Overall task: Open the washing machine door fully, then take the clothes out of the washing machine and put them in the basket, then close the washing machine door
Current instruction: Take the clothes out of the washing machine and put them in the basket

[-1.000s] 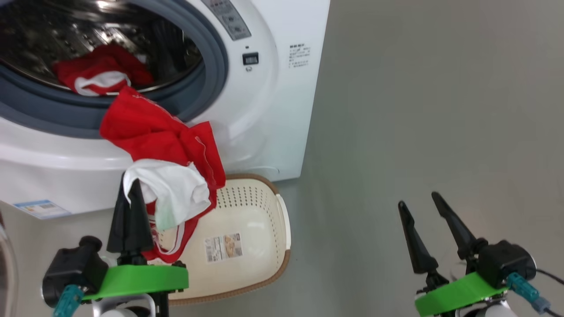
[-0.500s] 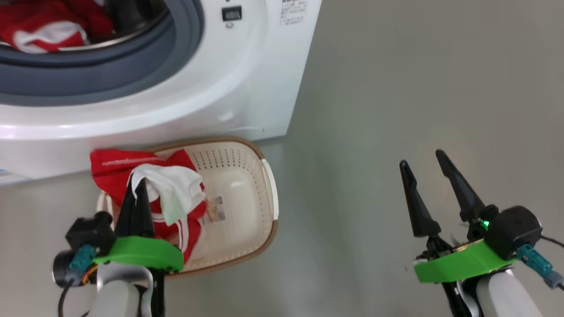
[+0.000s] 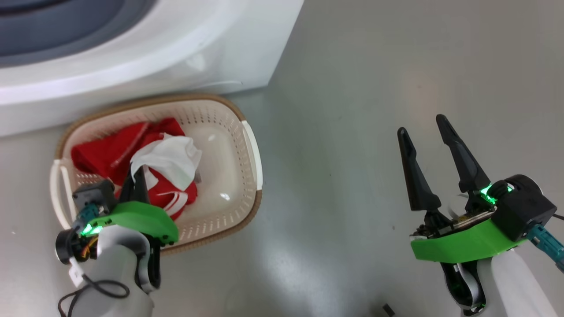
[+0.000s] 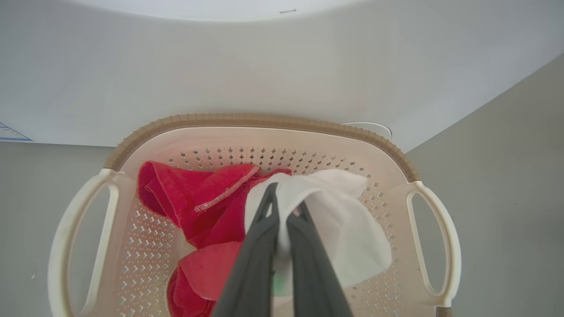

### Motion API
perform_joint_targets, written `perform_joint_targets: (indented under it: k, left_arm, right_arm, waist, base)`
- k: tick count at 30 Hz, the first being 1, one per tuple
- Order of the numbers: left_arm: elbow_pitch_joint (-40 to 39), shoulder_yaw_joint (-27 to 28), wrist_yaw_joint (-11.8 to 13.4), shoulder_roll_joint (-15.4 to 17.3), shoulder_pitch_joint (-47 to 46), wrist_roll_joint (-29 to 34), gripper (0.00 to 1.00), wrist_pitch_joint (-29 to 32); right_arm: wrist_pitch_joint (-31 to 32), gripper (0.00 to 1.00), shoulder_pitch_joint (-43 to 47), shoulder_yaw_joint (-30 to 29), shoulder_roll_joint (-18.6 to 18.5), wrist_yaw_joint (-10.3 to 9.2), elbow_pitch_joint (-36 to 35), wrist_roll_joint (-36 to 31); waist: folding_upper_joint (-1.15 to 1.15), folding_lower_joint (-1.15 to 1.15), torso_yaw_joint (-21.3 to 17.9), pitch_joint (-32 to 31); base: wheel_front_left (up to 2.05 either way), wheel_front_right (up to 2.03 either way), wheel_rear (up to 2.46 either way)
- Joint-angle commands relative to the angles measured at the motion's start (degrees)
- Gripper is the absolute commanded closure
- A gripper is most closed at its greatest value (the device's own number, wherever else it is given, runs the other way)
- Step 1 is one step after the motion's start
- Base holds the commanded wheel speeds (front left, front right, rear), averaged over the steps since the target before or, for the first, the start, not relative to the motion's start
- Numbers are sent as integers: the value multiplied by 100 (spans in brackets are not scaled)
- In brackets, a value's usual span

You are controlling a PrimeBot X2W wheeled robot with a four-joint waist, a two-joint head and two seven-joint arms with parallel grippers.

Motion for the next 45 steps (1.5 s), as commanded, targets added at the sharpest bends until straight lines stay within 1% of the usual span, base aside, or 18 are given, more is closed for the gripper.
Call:
perform_joint_targets:
  k: [1,6,11,18,19,20,21,23,24,27,29,33,36,45]
  left_arm:
    - [41,139,-37,74,-38,-59,100,-46]
    - [700,184,-59,74,-321,-198,100,-46]
    - [1157,227,-119,73,-472,-322,100,-46]
    - [1382,234,-213,73,-604,-357,100,-46]
    - [1391,250,-224,73,-598,-394,76,-46]
    - [1415,247,-228,73,-591,-422,60,-46]
    - [1415,247,-228,73,-591,-422,60,-46]
    - [1507,181,-248,73,-572,-478,18,-46]
    - [1506,164,-226,73,-565,-505,0,-46]
    - [1499,39,-233,73,-494,-589,0,-46]
    - [1438,-61,-194,73,-431,-613,0,-46]
    - [1154,-206,-153,73,-268,-760,0,-46]
    - [625,-333,-33,73,13,-708,0,-46]
    - [-1081,-486,162,73,790,-588,0,-46]
  right_arm:
    - [-36,0,-49,140,-47,28,-162,71]
    - [-36,0,-139,148,-47,28,-185,89]
    - [-36,0,-163,154,-47,28,-189,92]
    - [-36,0,-178,155,-47,28,-160,87]
    - [-36,0,-178,156,-47,28,-148,84]
    - [-36,0,-177,157,-47,28,-136,81]
    - [-36,0,-177,157,-47,28,-136,81]
    - [-36,0,-170,180,-47,28,-106,70]
    - [-36,0,-162,185,-47,28,-96,64]
    - [-36,0,-132,200,-47,28,-57,48]
    - [-36,0,-90,209,-47,28,-12,20]
    - [-36,0,-10,251,-47,28,102,-49]
    - [-36,0,85,286,-47,28,191,-94]
    - [-36,0,331,236,-47,28,347,-159]
  waist:
    - [0,0,-114,325]
    - [0,0,-140,496]
    - [0,0,-143,573]
    - [0,0,-102,556]
    - [0,0,-90,530]
    - [0,0,-79,505]
    - [0,0,-79,505]
    - [0,0,-61,422]
    - [0,0,-47,381]
    - [0,0,-5,228]
    - [0,0,49,108]
    - [0,0,173,-169]
    - [0,0,297,-498]
    - [0,0,582,-1189]
  base:
    - [0,0,0]
    - [0,0,0]
    - [0,0,0]
    - [0,0,0]
    - [0,0,0]
    - [0,0,0]
    - [0,0,0]
    - [0,0,0]
    - [0,0,0]
    - [0,0,0]
    - [0,0,0]
    - [0,0,0]
    - [0,0,0]
    - [0,0,0]
